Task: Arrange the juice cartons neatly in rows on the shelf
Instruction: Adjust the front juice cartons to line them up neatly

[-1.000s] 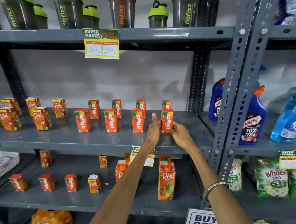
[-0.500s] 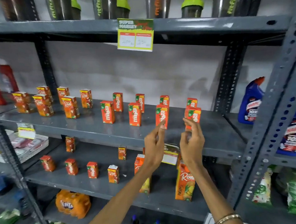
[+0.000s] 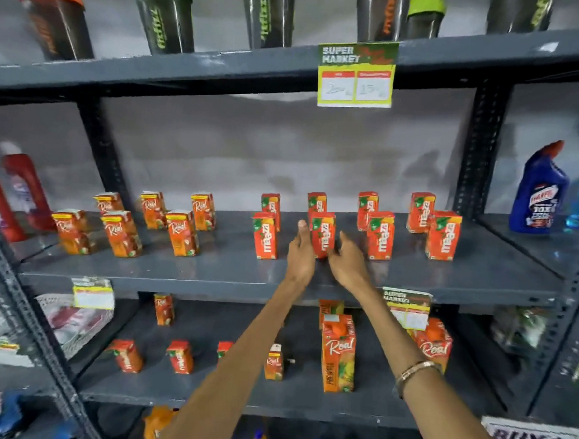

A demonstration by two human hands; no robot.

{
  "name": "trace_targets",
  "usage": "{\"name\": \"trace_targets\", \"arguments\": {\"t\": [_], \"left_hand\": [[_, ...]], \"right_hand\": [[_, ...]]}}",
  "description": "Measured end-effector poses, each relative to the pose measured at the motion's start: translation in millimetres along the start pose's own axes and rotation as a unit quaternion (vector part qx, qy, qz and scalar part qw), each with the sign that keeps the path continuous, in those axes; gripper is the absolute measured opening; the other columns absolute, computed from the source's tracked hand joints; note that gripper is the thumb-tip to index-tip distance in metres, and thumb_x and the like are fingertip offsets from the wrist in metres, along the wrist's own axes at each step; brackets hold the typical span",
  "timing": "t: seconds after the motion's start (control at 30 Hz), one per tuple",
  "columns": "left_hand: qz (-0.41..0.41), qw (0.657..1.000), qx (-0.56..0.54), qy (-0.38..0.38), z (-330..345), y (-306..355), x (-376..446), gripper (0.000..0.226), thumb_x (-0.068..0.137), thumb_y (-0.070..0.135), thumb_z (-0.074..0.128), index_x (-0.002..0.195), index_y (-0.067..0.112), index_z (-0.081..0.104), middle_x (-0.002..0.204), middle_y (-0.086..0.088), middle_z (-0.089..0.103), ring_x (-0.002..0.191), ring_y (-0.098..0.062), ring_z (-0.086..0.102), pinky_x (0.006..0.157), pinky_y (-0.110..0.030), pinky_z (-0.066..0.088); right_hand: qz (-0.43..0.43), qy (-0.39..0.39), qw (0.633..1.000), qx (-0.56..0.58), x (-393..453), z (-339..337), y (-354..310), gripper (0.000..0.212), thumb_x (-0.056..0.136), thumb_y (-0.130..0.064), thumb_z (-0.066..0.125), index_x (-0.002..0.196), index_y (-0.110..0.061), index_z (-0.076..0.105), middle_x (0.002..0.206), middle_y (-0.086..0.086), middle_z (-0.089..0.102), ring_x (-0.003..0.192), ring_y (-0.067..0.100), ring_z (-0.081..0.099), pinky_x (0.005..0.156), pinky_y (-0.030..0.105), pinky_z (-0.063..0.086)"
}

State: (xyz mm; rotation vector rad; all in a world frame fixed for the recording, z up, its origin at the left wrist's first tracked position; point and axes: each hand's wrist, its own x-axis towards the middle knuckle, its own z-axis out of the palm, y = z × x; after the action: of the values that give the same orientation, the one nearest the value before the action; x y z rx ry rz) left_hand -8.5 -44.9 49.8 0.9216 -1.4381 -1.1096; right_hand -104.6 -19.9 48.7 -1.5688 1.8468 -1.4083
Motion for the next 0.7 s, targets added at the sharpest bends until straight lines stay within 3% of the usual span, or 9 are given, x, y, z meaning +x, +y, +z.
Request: {"name": "trace_targets", "arguments": {"t": [0.07, 0.17, 0.3, 0.4, 0.47, 0.53, 0.6, 0.7], "left_hand": [[-0.012, 1.000, 0.020, -0.015, -1, -3, 6, 0.062, 0.103, 0.055, 0.018, 0.103, 0.020, 0.069, 0.116, -0.013, 0.071, 0.106, -0.019, 0.064, 0.106, -0.039, 0.044], [-0.019, 0.999, 0.018, -0.023, -3, -6, 8, 0.068, 0.103, 0.056, 0.017, 0.105, 0.014, 0.071, 0.110, -0.012, 0.072, 0.103, -0.020, 0.066, 0.107, -0.042, 0.047], [-0.022, 0.999, 0.003, -0.041, -8, -9, 12, 0.072, 0.101, 0.060, 0.018, 0.109, 0.015, 0.073, 0.109, -0.018, 0.073, 0.108, -0.024, 0.067, 0.110, -0.047, 0.045], [-0.026, 0.998, -0.015, -0.049, -9, -20, 18, 0.066, 0.094, 0.073, 0.019, 0.092, 0.036, 0.074, 0.113, -0.002, 0.073, 0.115, -0.018, 0.065, 0.114, -0.049, 0.041], [-0.037, 0.998, -0.017, -0.051, -10, -24, 20, 0.066, 0.086, 0.082, 0.021, 0.086, 0.043, 0.073, 0.118, -0.002, 0.071, 0.117, -0.018, 0.063, 0.116, -0.051, 0.038], [-0.040, 0.998, -0.027, -0.046, -10, -20, 18, 0.063, 0.086, 0.081, 0.020, 0.083, 0.042, 0.070, 0.117, -0.001, 0.071, 0.111, -0.016, 0.063, 0.116, -0.052, 0.037], [-0.046, 0.998, -0.030, -0.041, -10, -17, 17, 0.059, 0.092, 0.071, 0.018, 0.083, 0.040, 0.067, 0.102, 0.009, 0.071, 0.102, -0.012, 0.063, 0.116, -0.052, 0.037], [-0.054, 0.997, -0.021, -0.044, -10, -18, 18, 0.057, 0.095, 0.069, 0.018, 0.085, 0.040, 0.066, 0.101, 0.013, 0.068, 0.105, -0.012, 0.062, 0.116, -0.052, 0.036]], "right_hand": [[-0.006, -0.015, 1.000, -0.011, 4, 3, 4, 0.026, 0.100, -0.024, 0.052, 0.118, -0.009, 0.060, 0.116, 0.013, 0.070, 0.108, 0.033, 0.066, 0.082, 0.036, 0.049], [-0.019, -0.032, 0.999, -0.035, 7, 4, 7, 0.028, 0.100, -0.026, 0.052, 0.122, -0.012, 0.060, 0.114, 0.011, 0.072, 0.104, 0.030, 0.068, 0.085, 0.039, 0.053], [-0.038, -0.044, 0.998, -0.038, 7, 6, 9, 0.029, 0.100, -0.029, 0.051, 0.122, -0.012, 0.059, 0.109, 0.010, 0.072, 0.097, 0.027, 0.069, 0.078, 0.032, 0.050], [-0.050, -0.055, 0.997, -0.032, 7, 6, 13, 0.030, 0.100, -0.027, 0.053, 0.126, -0.013, 0.059, 0.115, 0.009, 0.071, 0.103, 0.026, 0.068, 0.085, 0.034, 0.053], [-0.051, -0.069, 0.996, -0.030, 7, 5, 14, 0.034, 0.100, -0.028, 0.053, 0.130, -0.015, 0.056, 0.119, 0.008, 0.070, 0.106, 0.026, 0.068, 0.090, 0.037, 0.054], [-0.056, -0.082, 0.995, -0.026, 7, 4, 14, 0.039, 0.100, -0.030, 0.053, 0.136, -0.016, 0.052, 0.124, 0.007, 0.068, 0.109, 0.026, 0.067, 0.095, 0.041, 0.054], [-0.062, -0.090, 0.994, -0.028, 7, 4, 13, 0.040, 0.100, -0.028, 0.052, 0.138, -0.017, 0.049, 0.125, 0.007, 0.068, 0.109, 0.027, 0.067, 0.095, 0.041, 0.054], [-0.065, -0.092, 0.993, -0.037, 6, 5, 14, 0.039, 0.101, -0.027, 0.052, 0.138, -0.017, 0.048, 0.122, 0.007, 0.069, 0.106, 0.026, 0.068, 0.090, 0.037, 0.055]]}}
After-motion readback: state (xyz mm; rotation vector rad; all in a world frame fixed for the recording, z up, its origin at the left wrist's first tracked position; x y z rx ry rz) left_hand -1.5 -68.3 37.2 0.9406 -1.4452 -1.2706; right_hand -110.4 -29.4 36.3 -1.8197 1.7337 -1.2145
